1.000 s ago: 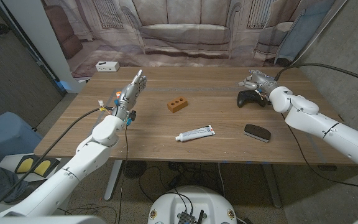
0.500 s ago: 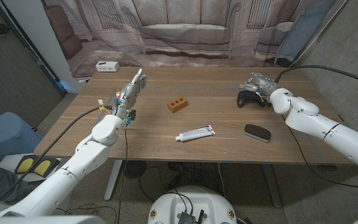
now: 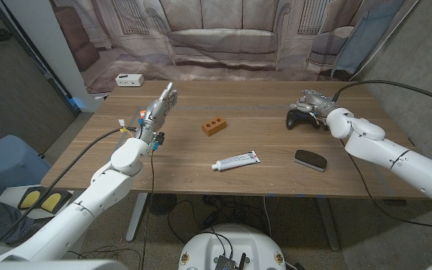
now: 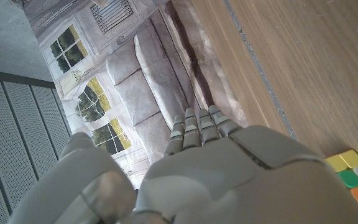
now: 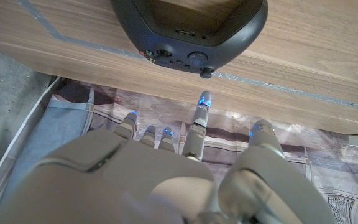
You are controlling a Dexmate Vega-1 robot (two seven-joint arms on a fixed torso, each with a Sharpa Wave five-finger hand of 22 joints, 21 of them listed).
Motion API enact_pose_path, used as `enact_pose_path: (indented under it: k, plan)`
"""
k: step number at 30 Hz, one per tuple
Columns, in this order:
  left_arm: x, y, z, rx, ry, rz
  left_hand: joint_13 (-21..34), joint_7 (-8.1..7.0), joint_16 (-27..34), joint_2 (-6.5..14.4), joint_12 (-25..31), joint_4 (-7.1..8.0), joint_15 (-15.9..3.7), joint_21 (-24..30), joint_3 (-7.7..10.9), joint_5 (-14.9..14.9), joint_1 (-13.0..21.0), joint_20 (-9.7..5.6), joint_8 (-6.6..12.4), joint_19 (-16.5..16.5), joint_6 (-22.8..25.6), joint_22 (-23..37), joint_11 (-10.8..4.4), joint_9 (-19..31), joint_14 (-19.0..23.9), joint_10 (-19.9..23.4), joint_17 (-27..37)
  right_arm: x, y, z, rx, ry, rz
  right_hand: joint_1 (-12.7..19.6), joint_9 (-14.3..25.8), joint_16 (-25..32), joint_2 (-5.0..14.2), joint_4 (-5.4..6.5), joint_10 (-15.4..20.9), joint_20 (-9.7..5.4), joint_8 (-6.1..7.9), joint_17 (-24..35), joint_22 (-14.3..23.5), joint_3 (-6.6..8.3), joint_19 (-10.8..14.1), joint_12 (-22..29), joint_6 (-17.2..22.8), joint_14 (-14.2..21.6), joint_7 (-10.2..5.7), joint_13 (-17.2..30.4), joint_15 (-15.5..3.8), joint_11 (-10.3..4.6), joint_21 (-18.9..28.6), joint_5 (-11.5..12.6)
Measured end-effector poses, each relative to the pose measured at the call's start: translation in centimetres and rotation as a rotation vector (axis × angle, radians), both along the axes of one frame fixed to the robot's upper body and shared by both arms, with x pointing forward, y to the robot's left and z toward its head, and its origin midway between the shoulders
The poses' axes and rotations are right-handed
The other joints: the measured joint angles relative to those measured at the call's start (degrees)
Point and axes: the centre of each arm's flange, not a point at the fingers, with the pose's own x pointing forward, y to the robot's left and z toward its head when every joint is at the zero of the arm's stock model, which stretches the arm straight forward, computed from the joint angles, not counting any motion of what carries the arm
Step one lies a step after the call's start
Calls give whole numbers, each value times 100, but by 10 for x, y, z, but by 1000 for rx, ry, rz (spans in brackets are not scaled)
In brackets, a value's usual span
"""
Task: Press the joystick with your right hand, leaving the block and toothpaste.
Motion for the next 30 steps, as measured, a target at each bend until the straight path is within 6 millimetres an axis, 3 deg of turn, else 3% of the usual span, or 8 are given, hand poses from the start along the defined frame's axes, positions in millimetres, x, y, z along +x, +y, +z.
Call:
enact_pose_path:
  k: [14, 25, 30]
  plan:
    - [-1, 0, -5, -8, 8, 8, 0, 0, 0, 0, 0, 0, 0, 0, 0, 0, 0, 0, 0, 0, 0, 0, 0, 0, 0, 0, -1, 5, 1, -1, -3, 4, -2, 22, 0, 0, 22, -24, -2, -1, -94, -13, 0, 25, 0, 0, -165, 0, -121, 0, 1, -1, 0, 0]
    - [-1, 0, -7, -14, 10, 8, 0, 0, 0, 0, 0, 0, 0, 0, 0, 0, 0, 0, 0, 0, 0, 0, 0, 0, 0, 0, -1, 7, 2, -2, -9, 5, -7, 31, 0, 0, 30, -24, -23, 31, -94, -13, -1, 24, -32, 0, -163, 0, -123, 0, 1, -22, 0, 0]
    - [-1, 0, -7, -17, 13, 8, 0, 0, 0, 0, 0, -24, 0, 0, -24, 0, 0, 0, 0, 0, 0, 0, 0, 0, 0, 0, -12, 7, 2, -2, -9, 7, -7, 83, 0, 0, 83, -22, 51, 31, -70, -13, -1, 69, -32, 0, -48, 4, -193, 0, -45, -96, 0, 0]
